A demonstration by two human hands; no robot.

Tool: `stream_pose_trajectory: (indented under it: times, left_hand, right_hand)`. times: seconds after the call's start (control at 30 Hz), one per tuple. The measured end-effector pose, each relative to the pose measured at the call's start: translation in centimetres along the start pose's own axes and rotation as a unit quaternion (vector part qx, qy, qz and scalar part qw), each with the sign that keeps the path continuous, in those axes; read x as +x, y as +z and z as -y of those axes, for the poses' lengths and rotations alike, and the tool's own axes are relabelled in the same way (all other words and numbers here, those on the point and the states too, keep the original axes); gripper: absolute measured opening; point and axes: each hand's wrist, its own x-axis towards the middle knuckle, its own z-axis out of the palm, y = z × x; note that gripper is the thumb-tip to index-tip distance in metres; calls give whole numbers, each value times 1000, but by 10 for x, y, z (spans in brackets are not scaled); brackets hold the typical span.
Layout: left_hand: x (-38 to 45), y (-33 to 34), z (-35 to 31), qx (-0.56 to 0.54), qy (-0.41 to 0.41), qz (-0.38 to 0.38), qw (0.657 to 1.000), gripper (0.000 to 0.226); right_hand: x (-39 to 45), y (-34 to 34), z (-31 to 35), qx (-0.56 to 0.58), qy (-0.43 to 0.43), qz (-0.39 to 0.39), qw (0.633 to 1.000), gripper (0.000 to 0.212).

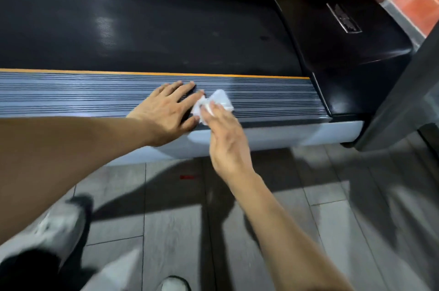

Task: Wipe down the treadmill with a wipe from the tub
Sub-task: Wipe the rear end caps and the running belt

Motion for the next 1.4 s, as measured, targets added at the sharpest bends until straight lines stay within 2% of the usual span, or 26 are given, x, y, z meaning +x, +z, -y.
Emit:
stream_pose_trajectory:
  times: [0.07,0.13,0.23,0.33,0.4,0.47,0.53,0.6,0.67,0.7,0.77,0.8,0.87,0.93,1.03,1.1,1.17,1.23,1.3,1.37,1.4]
  left_hand:
    - [-23,-2,19,6,-15,-7,1000,80]
    - [-48,-2,41,29,-32,-3,999,74]
    - [-89,0,63,33,-72,-14,997,66]
    - [-106,7,68,19,-94,-16,995,63]
    - [-108,8,70,10,-98,-8,995,62]
    - [-106,8,72,6,-99,-14,995,62]
    - [-107,8,73,6,-94,-16,995,62]
    - [-107,8,74,8,-91,-15,996,62]
    - [-107,8,75,8,-90,-12,996,63]
    - [-106,7,75,9,-92,-11,996,63]
    - [-107,7,74,13,-95,-13,995,63]
    - [-107,8,72,17,-97,-15,995,63]
    - [-107,8,71,20,-101,-9,995,64]
    - [-105,8,70,20,-106,-4,994,65]
    - [-105,8,71,19,-105,-11,994,66]
    - [-105,6,71,12,-99,-8,995,68]
    - [-104,6,71,10,-98,-6,995,69]
    - [-103,8,72,15,-102,-6,995,67]
    - [-104,9,71,19,-104,-4,994,66]
    - [-104,9,71,18,-106,-2,994,67]
    - [-103,8,70,17,-107,-3,994,67]
  right_hand:
    - [8,-2,5,20,-25,53,998,57]
    - [15,-12,-17,29,1,31,999,54]
    - [37,-34,-57,-19,151,-37,988,46]
    - [60,-38,-65,-86,256,-19,963,56]
    - [76,-20,-40,-56,209,-18,976,56]
    - [87,2,8,-31,99,-2,995,37]
    - [93,21,52,8,-15,49,999,29]
    - [94,30,62,-23,-107,134,985,40]
    - [98,16,38,-56,-101,137,984,42]
    - [100,4,19,-79,-59,98,990,36]
    - [95,-22,-19,-112,110,-5,988,32]
    - [88,-31,-29,-104,181,-29,977,39]
    - [80,-25,-36,-112,226,-32,967,58]
    - [78,-5,-11,-61,204,-26,977,51]
    - [66,29,54,76,89,-34,993,39]
    - [48,45,84,74,-26,27,997,47]
    - [40,46,73,39,-51,68,996,55]
    - [37,28,40,32,14,17,999,49]
    - [32,6,-2,0,128,-72,989,44]
    - [29,-6,-22,-54,241,-93,965,48]
    - [31,-3,-15,-55,263,-102,958,49]
